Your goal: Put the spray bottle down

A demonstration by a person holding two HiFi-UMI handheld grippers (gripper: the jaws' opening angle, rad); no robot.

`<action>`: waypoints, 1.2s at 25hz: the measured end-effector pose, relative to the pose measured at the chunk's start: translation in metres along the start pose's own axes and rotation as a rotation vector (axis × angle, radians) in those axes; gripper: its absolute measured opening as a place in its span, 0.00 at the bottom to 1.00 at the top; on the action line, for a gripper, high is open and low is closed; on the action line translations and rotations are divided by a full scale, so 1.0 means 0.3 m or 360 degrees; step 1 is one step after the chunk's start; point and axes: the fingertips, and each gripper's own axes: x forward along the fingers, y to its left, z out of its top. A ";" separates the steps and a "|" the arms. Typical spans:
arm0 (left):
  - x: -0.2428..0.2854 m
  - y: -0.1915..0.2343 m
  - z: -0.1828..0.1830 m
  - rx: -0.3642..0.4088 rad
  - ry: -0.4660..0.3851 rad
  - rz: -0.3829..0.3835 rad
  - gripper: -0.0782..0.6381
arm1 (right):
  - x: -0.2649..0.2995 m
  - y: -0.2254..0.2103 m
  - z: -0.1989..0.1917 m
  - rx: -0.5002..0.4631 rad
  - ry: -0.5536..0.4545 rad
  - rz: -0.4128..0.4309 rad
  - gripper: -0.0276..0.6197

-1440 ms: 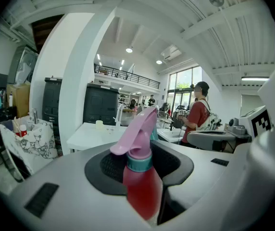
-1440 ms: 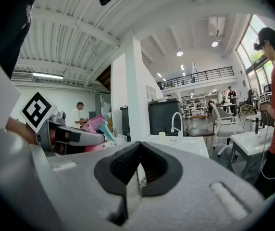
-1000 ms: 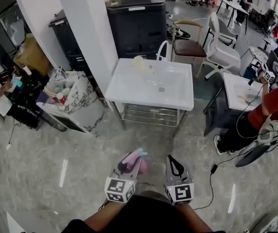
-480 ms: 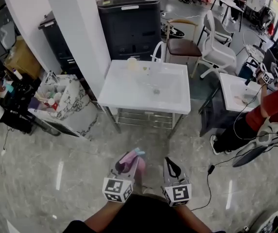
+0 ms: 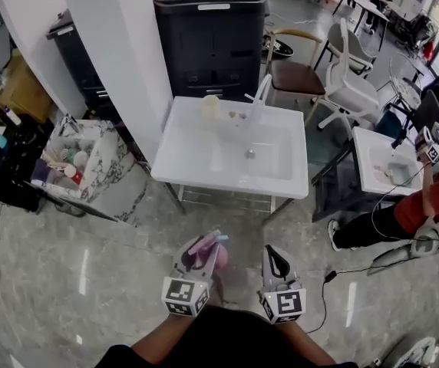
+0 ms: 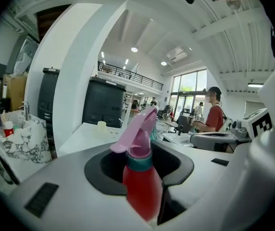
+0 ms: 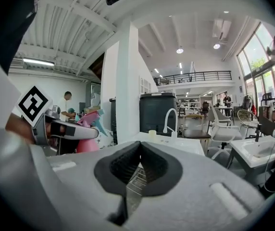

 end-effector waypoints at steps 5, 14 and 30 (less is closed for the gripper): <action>0.118 0.157 0.109 -0.0002 -0.0009 -0.0029 0.33 | 0.202 0.003 0.053 -0.0006 0.0067 0.0020 0.04; 0.299 0.386 0.218 0.0090 -0.0004 -0.0162 0.33 | 0.508 -0.001 0.125 0.0007 0.0079 -0.0087 0.04; 0.473 0.588 0.290 0.0119 -0.0066 -0.0152 0.33 | 0.694 -0.044 0.181 0.0035 0.0089 -0.0214 0.04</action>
